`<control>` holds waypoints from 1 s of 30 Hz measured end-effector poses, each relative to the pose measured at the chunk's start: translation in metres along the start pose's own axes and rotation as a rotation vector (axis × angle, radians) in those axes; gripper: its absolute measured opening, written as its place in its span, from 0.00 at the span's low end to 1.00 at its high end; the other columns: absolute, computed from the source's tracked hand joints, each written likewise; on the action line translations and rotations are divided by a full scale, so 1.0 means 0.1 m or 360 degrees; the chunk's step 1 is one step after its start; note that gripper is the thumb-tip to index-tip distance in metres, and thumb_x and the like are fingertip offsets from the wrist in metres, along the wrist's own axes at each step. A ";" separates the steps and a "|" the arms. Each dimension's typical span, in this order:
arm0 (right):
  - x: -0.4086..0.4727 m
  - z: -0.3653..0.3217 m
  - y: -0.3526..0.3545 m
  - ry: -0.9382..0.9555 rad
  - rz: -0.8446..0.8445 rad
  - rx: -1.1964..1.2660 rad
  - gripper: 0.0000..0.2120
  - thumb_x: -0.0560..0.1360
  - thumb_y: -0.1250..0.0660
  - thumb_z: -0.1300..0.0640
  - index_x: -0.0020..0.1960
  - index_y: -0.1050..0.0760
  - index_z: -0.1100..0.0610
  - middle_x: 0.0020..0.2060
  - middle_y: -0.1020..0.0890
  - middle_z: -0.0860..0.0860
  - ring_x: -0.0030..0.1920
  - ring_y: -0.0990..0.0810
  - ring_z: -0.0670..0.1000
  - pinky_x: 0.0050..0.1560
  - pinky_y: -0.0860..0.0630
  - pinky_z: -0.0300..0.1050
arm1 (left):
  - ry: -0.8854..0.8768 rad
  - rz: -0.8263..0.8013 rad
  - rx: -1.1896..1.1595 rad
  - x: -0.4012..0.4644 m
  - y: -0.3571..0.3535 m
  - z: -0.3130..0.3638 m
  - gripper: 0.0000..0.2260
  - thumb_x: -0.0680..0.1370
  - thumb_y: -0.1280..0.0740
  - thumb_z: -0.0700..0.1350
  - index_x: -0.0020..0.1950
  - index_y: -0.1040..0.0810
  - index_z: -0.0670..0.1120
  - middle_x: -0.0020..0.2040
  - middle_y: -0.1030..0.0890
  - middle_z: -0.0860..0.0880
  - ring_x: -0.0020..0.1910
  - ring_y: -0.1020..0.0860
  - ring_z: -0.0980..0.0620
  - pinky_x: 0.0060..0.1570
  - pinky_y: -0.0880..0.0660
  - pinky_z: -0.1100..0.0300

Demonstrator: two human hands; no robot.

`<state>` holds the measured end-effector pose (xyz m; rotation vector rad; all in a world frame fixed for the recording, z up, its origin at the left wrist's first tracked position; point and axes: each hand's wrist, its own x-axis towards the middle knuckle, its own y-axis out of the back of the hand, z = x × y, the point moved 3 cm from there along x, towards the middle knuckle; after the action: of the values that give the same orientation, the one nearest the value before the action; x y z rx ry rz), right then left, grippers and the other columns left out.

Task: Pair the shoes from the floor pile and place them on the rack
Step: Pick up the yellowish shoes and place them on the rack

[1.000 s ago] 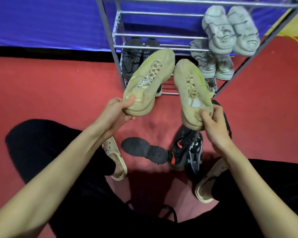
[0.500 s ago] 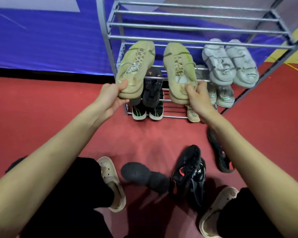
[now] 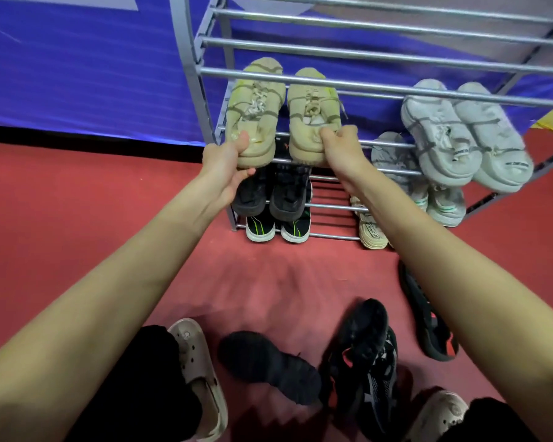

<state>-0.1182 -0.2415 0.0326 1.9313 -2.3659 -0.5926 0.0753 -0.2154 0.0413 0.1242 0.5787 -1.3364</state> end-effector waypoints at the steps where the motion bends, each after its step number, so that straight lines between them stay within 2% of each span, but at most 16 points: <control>1: 0.01 -0.02 -0.03 -0.0014 0.0006 0.0006 0.25 0.74 0.42 0.54 0.63 0.37 0.70 0.60 0.26 0.63 0.55 0.23 0.54 0.54 0.23 0.48 | -0.0004 0.0001 -0.0010 0.03 -0.02 0.01 0.18 0.78 0.34 0.42 0.65 0.28 0.35 0.57 0.19 0.40 0.47 0.20 0.47 0.34 0.25 0.60; 3: 0.07 -0.06 -0.09 -0.0006 -0.0005 0.0035 0.26 0.73 0.42 0.53 0.63 0.37 0.70 0.58 0.25 0.61 0.54 0.23 0.53 0.54 0.24 0.48 | -0.0015 0.0035 -0.0018 0.08 -0.04 0.03 0.16 0.78 0.34 0.42 0.64 0.28 0.36 0.55 0.20 0.41 0.47 0.21 0.47 0.34 0.25 0.59; 6: 0.15 -0.08 -0.17 0.0024 -0.0036 0.0030 0.19 0.75 0.42 0.53 0.58 0.32 0.67 0.65 0.29 0.63 0.57 0.23 0.56 0.59 0.24 0.51 | 0.0005 0.0081 -0.0035 0.17 -0.06 0.05 0.16 0.78 0.33 0.43 0.64 0.28 0.38 0.56 0.20 0.42 0.49 0.21 0.47 0.33 0.26 0.59; 8: 0.17 -0.05 -0.20 0.0003 -0.0078 -0.0010 0.17 0.74 0.40 0.53 0.56 0.30 0.66 0.65 0.28 0.64 0.53 0.21 0.55 0.54 0.22 0.51 | 0.0045 0.0097 -0.0013 0.21 -0.04 0.04 0.17 0.78 0.33 0.43 0.65 0.27 0.39 0.56 0.20 0.43 0.50 0.21 0.47 0.34 0.25 0.59; 9: 0.16 -0.02 -0.22 -0.0029 -0.0101 -0.0022 0.19 0.73 0.39 0.52 0.55 0.28 0.66 0.63 0.26 0.65 0.51 0.20 0.55 0.51 0.21 0.52 | 0.0067 0.0110 0.0028 0.21 -0.01 0.03 0.17 0.78 0.33 0.44 0.65 0.27 0.39 0.56 0.20 0.43 0.50 0.20 0.46 0.34 0.25 0.59; 11: 0.13 0.04 -0.22 -0.0079 -0.0104 -0.0031 0.26 0.69 0.40 0.49 0.57 0.26 0.69 0.58 0.21 0.66 0.52 0.18 0.59 0.52 0.21 0.55 | 0.0091 0.0115 0.0074 0.23 0.05 -0.02 0.18 0.78 0.33 0.43 0.66 0.27 0.38 0.57 0.20 0.43 0.52 0.20 0.46 0.36 0.23 0.60; 14: 0.08 0.09 -0.21 -0.0041 -0.0098 0.0005 0.27 0.74 0.37 0.46 0.57 0.24 0.71 0.55 0.20 0.68 0.56 0.21 0.66 0.56 0.24 0.60 | 0.0079 0.0045 0.0007 0.22 0.14 -0.06 0.20 0.77 0.32 0.39 0.67 0.29 0.37 0.60 0.20 0.42 0.57 0.20 0.46 0.40 0.20 0.58; 15: 0.05 0.07 -0.21 -0.0034 -0.0113 0.0008 0.29 0.72 0.35 0.42 0.57 0.23 0.68 0.54 0.18 0.65 0.54 0.20 0.64 0.57 0.22 0.59 | 0.0071 0.0021 0.0002 0.22 0.15 -0.06 0.20 0.76 0.31 0.38 0.67 0.30 0.37 0.61 0.20 0.42 0.58 0.20 0.46 0.42 0.19 0.58; 17: 0.03 0.11 -0.22 -0.0013 -0.0143 -0.0015 0.35 0.62 0.28 0.36 0.59 0.23 0.59 0.52 0.16 0.54 0.52 0.17 0.53 0.57 0.21 0.51 | 0.0053 -0.0016 0.0062 0.21 0.17 -0.05 0.21 0.75 0.31 0.36 0.66 0.29 0.35 0.60 0.20 0.41 0.57 0.19 0.45 0.43 0.18 0.60; 18: 0.04 0.13 -0.22 0.0022 -0.0160 -0.0056 0.37 0.57 0.25 0.37 0.59 0.24 0.58 0.52 0.16 0.51 0.52 0.17 0.49 0.57 0.20 0.48 | 0.0042 -0.0020 0.0102 0.20 0.17 -0.05 0.20 0.75 0.31 0.35 0.66 0.28 0.34 0.59 0.20 0.40 0.56 0.19 0.45 0.43 0.18 0.61; 20: 0.02 0.12 -0.21 0.0074 -0.0126 -0.0232 0.40 0.53 0.21 0.42 0.60 0.27 0.58 0.51 0.17 0.49 0.51 0.17 0.48 0.56 0.21 0.47 | 0.0019 -0.0004 0.0147 0.20 0.17 -0.06 0.19 0.75 0.31 0.35 0.65 0.28 0.33 0.56 0.20 0.40 0.55 0.19 0.45 0.43 0.18 0.61; 24: 0.00 0.13 -0.18 0.0116 -0.0093 -0.0268 0.31 0.64 0.21 0.54 0.61 0.30 0.60 0.55 0.19 0.52 0.56 0.20 0.52 0.62 0.24 0.50 | -0.0017 0.0011 0.0172 0.22 0.16 -0.05 0.17 0.77 0.33 0.35 0.64 0.28 0.32 0.56 0.20 0.39 0.55 0.20 0.44 0.45 0.19 0.61; 26: -0.01 0.13 -0.20 0.0153 -0.0063 -0.0299 0.29 0.66 0.23 0.52 0.62 0.30 0.60 0.58 0.20 0.53 0.58 0.21 0.52 0.62 0.25 0.47 | -0.0033 0.0035 0.0168 0.22 0.16 -0.05 0.17 0.77 0.33 0.35 0.64 0.28 0.32 0.58 0.20 0.38 0.57 0.20 0.44 0.45 0.19 0.61; 30: -0.03 0.14 -0.26 0.0245 -0.0044 -0.0454 0.30 0.69 0.26 0.48 0.64 0.31 0.60 0.60 0.21 0.52 0.61 0.23 0.51 0.52 0.31 0.36 | -0.0086 0.0112 0.0143 0.19 0.13 -0.07 0.17 0.76 0.31 0.37 0.62 0.26 0.32 0.59 0.20 0.38 0.55 0.19 0.45 0.44 0.18 0.61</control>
<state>-0.0972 -0.2391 0.0124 1.8167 -2.0400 -0.7110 0.0876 -0.2264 0.0237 0.1800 0.4646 -1.2938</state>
